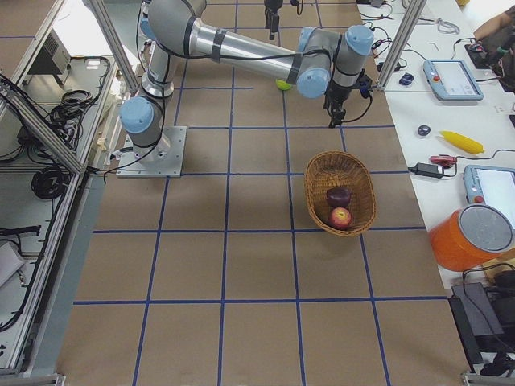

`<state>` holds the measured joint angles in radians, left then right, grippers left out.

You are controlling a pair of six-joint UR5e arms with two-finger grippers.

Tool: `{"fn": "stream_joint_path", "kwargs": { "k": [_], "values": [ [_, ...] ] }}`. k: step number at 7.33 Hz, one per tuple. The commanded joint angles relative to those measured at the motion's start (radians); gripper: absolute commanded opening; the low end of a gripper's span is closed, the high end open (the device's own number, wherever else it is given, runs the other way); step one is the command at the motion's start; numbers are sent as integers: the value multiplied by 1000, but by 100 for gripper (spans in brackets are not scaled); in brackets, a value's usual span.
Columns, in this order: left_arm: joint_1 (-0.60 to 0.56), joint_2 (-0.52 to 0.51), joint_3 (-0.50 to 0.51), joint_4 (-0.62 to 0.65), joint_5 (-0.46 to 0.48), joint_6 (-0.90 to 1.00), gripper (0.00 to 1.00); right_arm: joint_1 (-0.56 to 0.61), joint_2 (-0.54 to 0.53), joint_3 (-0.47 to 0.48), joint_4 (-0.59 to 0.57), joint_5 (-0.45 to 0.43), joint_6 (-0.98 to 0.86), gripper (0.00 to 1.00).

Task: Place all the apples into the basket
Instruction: 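Lower the green apple at the table center and open the left gripper, then grasp the green apple with the right gripper while the left gripper withdraws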

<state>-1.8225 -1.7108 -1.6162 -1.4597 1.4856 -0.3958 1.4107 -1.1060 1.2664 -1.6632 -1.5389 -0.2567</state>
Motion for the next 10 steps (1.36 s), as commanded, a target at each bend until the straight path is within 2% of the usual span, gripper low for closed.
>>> {"fn": "stream_joint_path", "kwargs": {
  "k": [1,2,3,4,5,7,10],
  "values": [
    [81,152,-8,-117,56,78,100,184,-8,33,14,36,235,100],
    [121,172,-19,-110,54,136,100,271,-3,57,-42,31,376,100],
    [176,186,-19,-102,50,276,100,324,1,67,-120,34,461,100],
    [233,198,-19,-100,51,410,100,371,12,91,-133,34,547,100],
    [242,207,-19,-99,51,445,100,439,40,129,-189,34,591,100],
    [244,215,-19,-100,54,410,100,532,104,210,-425,33,768,100],
    [246,229,-39,-99,54,410,100,547,112,272,-452,14,777,100]
  ]
}}
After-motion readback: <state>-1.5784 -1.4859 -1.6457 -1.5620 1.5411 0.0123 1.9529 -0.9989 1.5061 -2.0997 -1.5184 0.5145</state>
